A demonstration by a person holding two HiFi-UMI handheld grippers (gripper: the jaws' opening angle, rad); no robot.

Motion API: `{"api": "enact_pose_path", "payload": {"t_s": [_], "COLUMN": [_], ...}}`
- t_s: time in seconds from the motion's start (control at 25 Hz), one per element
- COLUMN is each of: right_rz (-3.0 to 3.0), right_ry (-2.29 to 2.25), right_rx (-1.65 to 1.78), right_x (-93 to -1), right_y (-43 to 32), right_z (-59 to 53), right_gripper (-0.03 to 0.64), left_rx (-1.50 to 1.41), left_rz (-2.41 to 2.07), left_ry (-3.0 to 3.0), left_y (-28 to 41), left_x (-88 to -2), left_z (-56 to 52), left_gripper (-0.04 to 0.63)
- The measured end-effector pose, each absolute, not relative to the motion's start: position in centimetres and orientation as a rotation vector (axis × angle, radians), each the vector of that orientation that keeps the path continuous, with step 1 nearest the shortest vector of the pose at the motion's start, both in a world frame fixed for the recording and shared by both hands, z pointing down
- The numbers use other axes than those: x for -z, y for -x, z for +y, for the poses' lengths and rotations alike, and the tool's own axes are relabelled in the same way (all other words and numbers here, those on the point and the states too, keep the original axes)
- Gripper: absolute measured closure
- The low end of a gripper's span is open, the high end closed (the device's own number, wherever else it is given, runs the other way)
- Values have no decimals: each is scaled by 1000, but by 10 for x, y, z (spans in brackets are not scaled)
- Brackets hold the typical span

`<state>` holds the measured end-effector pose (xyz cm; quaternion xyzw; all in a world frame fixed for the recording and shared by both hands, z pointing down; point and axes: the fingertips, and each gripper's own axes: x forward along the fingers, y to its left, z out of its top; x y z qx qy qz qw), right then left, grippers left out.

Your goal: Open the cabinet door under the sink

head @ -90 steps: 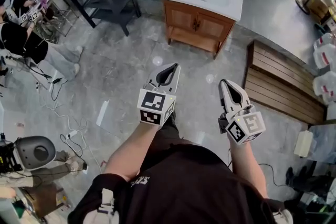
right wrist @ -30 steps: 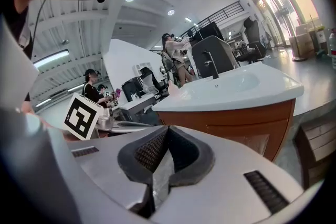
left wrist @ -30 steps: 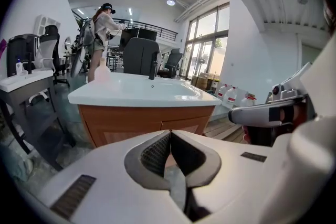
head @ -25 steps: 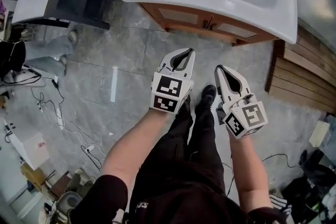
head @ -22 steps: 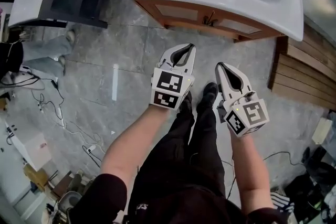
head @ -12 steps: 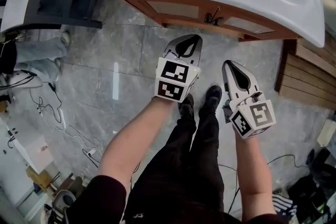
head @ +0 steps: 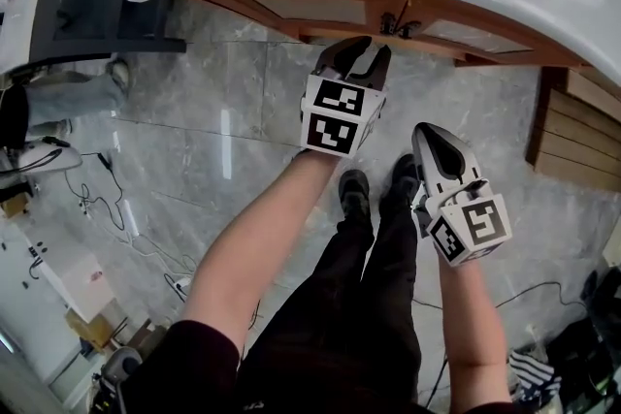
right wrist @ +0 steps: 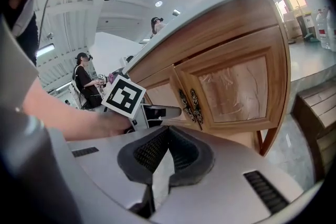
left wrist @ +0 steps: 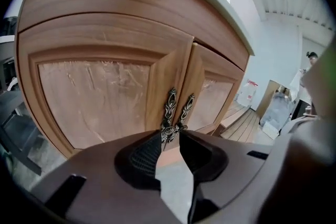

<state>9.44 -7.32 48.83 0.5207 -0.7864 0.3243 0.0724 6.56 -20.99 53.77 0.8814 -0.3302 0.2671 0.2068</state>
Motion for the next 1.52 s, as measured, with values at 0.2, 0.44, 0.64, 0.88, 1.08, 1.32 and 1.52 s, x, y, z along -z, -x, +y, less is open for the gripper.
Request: {"api": "enact_pose_path", "payload": {"t_s": [0.2,0.44,0.64,0.88,1.08,1.32,1.52], "right_rz": [-2335,-2323,-2305,-2313,-2304,-2289,-2279], "right_ry": [-1605,-1624,-1653,-1659,-1674,-1674,-1664], "right_rx": [-971,-964,-985,-983,-992,-998,-1015], "right_x": [-490,-482,-483,-483,-485,-493,-494], "right_y": [-112,-124,-131,-136,-142,-144,-140], "right_z": [-76,-78,-71,-60,-50,-45,-48], "right_gripper": [603,604,604,603,603,603,603], "left_rx": [-755,-724,-750,-732,-787,-812,-821], "left_rz": [-921,-915,-950,-964,-1012,-956,-883], "left_ry": [-2442,-2400,-2310,-2242,-2380,-2457,-2517], "left_y": [-73,-85,-87,-90,-89,-85,-74], "left_x": [-545,-543,-553,-557,-554,-553,-553], "left_z": [-223,-228,-234,-239,-231,-222,-200], "left_gripper": [475,471,473,485,498,502,503]}}
